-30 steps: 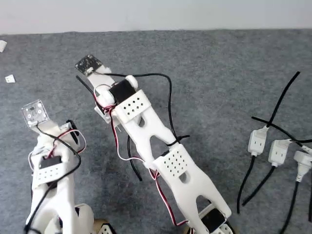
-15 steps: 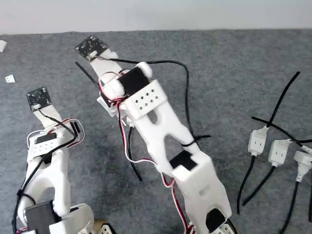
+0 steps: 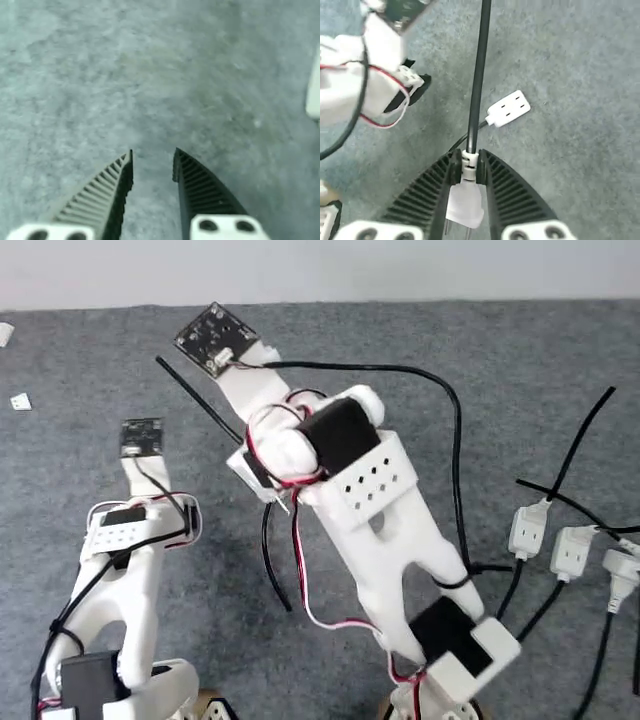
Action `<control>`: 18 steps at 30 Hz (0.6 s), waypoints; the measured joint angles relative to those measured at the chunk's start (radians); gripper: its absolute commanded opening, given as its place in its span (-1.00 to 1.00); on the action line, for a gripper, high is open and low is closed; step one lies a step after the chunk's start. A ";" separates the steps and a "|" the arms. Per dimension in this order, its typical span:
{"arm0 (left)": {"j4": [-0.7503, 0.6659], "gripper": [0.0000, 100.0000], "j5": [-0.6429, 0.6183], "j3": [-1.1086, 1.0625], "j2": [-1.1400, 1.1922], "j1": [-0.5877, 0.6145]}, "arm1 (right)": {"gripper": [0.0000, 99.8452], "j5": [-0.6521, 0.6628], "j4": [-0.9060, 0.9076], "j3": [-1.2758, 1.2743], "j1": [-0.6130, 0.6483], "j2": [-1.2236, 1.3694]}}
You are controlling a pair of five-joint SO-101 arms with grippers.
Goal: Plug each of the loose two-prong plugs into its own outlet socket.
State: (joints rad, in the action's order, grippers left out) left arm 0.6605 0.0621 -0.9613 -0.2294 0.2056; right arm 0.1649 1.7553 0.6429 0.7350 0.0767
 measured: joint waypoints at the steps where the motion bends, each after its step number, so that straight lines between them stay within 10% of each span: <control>1: 0.012 -0.75 0.032 0.000 0.000 -0.014 | -0.98 0.000 0.000 -0.034 0.011 -0.014; 18: 0.060 -0.75 0.161 0.000 0.000 -0.051 | -0.98 0.037 -0.247 -0.431 0.072 -0.052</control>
State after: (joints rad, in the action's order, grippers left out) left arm 0.7204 0.2232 -0.9613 -0.2294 0.1550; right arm 0.2018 1.5083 0.2117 0.8071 0.0245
